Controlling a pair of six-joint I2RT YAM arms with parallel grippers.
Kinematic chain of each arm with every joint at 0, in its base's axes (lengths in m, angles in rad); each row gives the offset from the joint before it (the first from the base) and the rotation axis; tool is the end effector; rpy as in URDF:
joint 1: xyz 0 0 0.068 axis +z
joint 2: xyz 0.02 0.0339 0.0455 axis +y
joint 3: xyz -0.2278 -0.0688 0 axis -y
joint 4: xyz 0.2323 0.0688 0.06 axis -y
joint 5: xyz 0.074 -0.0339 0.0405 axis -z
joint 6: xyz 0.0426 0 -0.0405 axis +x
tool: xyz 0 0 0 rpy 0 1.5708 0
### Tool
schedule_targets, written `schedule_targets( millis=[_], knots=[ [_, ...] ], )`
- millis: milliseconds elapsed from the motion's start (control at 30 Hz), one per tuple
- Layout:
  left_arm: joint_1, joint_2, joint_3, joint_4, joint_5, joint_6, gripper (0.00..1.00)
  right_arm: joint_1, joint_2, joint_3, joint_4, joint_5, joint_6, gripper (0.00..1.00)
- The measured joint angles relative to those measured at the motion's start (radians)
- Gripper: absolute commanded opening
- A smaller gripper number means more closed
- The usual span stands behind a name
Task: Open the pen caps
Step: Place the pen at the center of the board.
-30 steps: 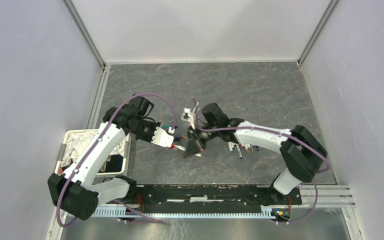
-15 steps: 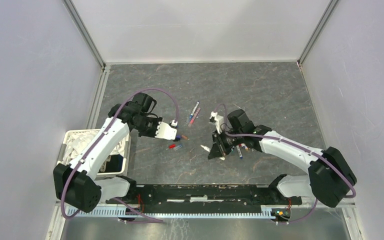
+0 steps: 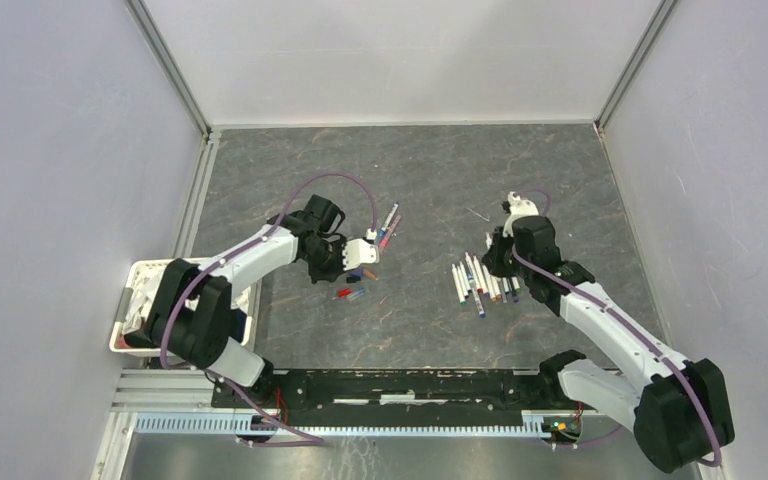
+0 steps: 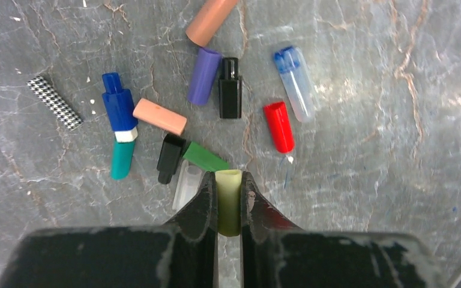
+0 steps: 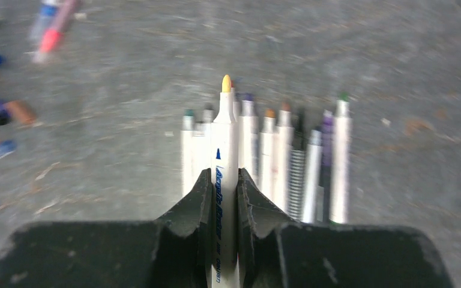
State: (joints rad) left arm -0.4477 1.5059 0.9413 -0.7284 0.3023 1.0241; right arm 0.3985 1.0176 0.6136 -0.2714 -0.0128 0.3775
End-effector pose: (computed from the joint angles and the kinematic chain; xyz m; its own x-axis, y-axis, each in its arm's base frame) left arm 0.2334 -0.1262 0.1569 -0.0348 0.9214 -0.3871 0.9936 0.0734 0.0854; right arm 0.2104 0.0892 0.1983 -0.6821 0.1127 -0.7226 -0.1568 0.9425 0.2951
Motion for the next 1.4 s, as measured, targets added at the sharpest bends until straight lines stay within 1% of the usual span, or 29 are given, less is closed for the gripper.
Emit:
schedule_targets(
  millis=[67, 133, 200, 267, 367, 400, 467, 567, 600, 633, 767, 800, 900, 967, 1100, 1167, 1233, 1400],
  knots=[
    [-0.009, 0.023, -0.012, 0.043, -0.01, -0.04, 0.02, -0.024, 0.003, -0.032, 0.004, 0.06, 0.001, 0.0],
    [-0.018, 0.048, -0.016, 0.079, -0.015, -0.077, 0.04, -0.043, 0.013, -0.064, 0.01, 0.117, 0.002, 0.0],
    [-0.021, 0.069, -0.016, 0.106, -0.022, -0.1, 0.1, -0.05, 0.029, -0.081, 0.021, 0.159, 0.002, 0.0],
    [-0.023, 0.081, -0.016, 0.122, -0.031, -0.12, 0.22, -0.05, 0.049, -0.088, 0.037, 0.19, 0.002, 0.0],
    [-0.023, 0.084, -0.016, 0.134, -0.039, -0.15, 0.44, -0.05, 0.087, -0.102, 0.085, 0.229, 0.002, 0.0],
    [-0.023, 0.084, -0.016, 0.136, -0.039, -0.156, 0.49, -0.05, 0.097, -0.108, 0.099, 0.234, 0.001, 0.0],
    [-0.023, 0.082, -0.015, 0.132, -0.039, -0.17, 0.61, -0.05, 0.126, -0.121, 0.125, 0.244, 0.0, 0.0],
    [-0.023, 0.073, 0.002, 0.11, -0.031, -0.195, 0.65, -0.05, 0.17, -0.13, 0.148, 0.259, 0.0, 0.0],
    [-0.023, 0.068, 0.017, 0.095, -0.029, -0.204, 0.91, -0.05, 0.183, -0.131, 0.154, 0.263, -0.001, 0.01],
    [-0.023, 0.063, 0.031, 0.084, -0.027, -0.214, 0.99, -0.05, 0.194, -0.132, 0.16, 0.267, -0.004, 0.03],
    [-0.023, 0.042, 0.138, 0.016, -0.013, -0.257, 1.0, -0.05, 0.23, -0.131, 0.19, 0.283, -0.011, 0.18],
    [-0.023, 0.034, 0.188, -0.006, -0.011, -0.275, 1.0, -0.05, 0.237, -0.13, 0.2, 0.286, -0.013, 0.22],
    [-0.022, 0.019, 0.254, -0.04, -0.006, -0.302, 1.0, -0.05, 0.251, -0.126, 0.215, 0.292, -0.021, 0.34],
    [-0.02, 0.007, 0.298, -0.069, -0.003, -0.319, 1.0, -0.05, 0.255, -0.126, 0.22, 0.298, -0.027, 0.35],
    [-0.018, -0.013, 0.359, -0.113, 0.003, -0.348, 1.0, -0.05, 0.256, -0.126, 0.218, 0.302, -0.035, 0.36],
    [-0.018, -0.021, 0.377, -0.132, 0.006, -0.362, 1.0, -0.05, 0.255, -0.126, 0.214, 0.303, -0.035, 0.34],
    [-0.016, -0.027, 0.386, -0.149, 0.006, -0.372, 1.0, -0.05, 0.251, -0.126, 0.198, 0.303, -0.035, 0.3],
    [-0.006, -0.037, 0.394, -0.171, 0.006, -0.387, 1.0, -0.05, 0.216, -0.126, 0.163, 0.309, -0.031, 0.15]
  ],
)
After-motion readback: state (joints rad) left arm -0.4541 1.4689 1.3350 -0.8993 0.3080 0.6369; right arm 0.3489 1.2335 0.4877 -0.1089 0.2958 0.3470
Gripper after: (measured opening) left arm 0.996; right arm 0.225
